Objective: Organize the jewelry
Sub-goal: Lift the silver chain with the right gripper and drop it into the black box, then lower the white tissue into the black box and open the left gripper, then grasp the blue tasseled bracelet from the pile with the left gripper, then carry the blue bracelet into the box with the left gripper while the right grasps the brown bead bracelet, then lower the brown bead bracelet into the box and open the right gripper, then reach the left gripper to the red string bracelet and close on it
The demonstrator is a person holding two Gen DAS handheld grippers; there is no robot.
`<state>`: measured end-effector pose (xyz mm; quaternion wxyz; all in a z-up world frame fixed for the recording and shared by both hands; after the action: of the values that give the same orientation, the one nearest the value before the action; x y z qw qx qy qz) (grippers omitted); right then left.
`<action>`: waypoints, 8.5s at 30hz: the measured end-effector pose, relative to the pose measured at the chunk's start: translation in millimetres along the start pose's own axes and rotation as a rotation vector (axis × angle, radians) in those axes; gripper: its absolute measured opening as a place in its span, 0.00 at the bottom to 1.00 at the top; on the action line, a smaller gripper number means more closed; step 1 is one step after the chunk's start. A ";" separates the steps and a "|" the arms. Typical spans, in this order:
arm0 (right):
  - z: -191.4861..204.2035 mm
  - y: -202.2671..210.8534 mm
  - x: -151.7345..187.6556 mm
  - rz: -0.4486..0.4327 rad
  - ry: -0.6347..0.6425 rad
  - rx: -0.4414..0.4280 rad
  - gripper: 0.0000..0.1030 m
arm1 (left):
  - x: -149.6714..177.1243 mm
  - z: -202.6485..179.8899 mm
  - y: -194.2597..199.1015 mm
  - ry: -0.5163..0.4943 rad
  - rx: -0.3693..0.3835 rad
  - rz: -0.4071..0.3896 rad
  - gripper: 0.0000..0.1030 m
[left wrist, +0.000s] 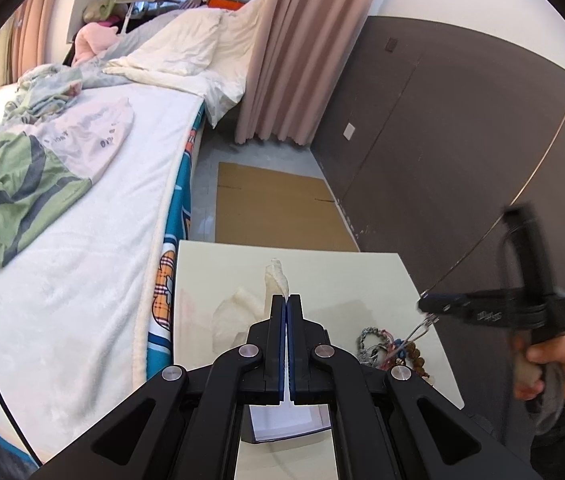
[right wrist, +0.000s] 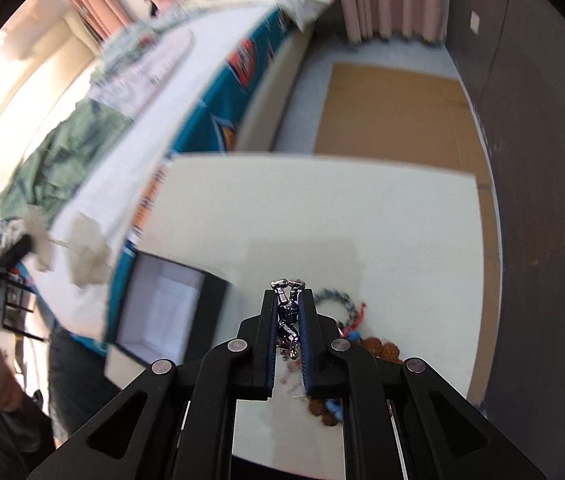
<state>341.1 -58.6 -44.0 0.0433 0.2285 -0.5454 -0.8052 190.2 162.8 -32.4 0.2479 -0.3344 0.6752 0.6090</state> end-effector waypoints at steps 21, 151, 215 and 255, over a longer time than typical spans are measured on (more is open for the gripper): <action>111.9 179.3 -28.3 -0.392 0.153 -0.182 0.11 | -19.1 7.3 42.1 -0.014 -0.023 -0.098 0.00; -128.3 -42.9 90.9 -0.097 -0.419 -0.070 0.60 | 10.1 -164.0 -124.1 -0.264 0.226 0.305 0.08; 82.3 1.4 48.8 -0.178 0.014 -0.299 0.19 | 36.1 29.4 -22.4 0.167 0.055 0.163 0.59; -107.7 8.7 78.9 -0.201 -0.419 -0.141 0.79 | 14.7 -109.0 -85.1 -0.159 0.218 0.267 0.59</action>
<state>313.9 -179.8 -93.9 -0.1352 0.1059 -0.4597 -0.8713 252.6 49.9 -84.3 0.2524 -0.1640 0.7539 0.5840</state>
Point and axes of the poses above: each gripper's, at about its wrist camera, not at the fingertips, and y roughly against the way its jaws point, z to its left, x to its underside, the point moved 3 cm from there along -y, roughly the way its jaws point, and after that the axes turned 15 degrees about -y, right-handed, at the moved point
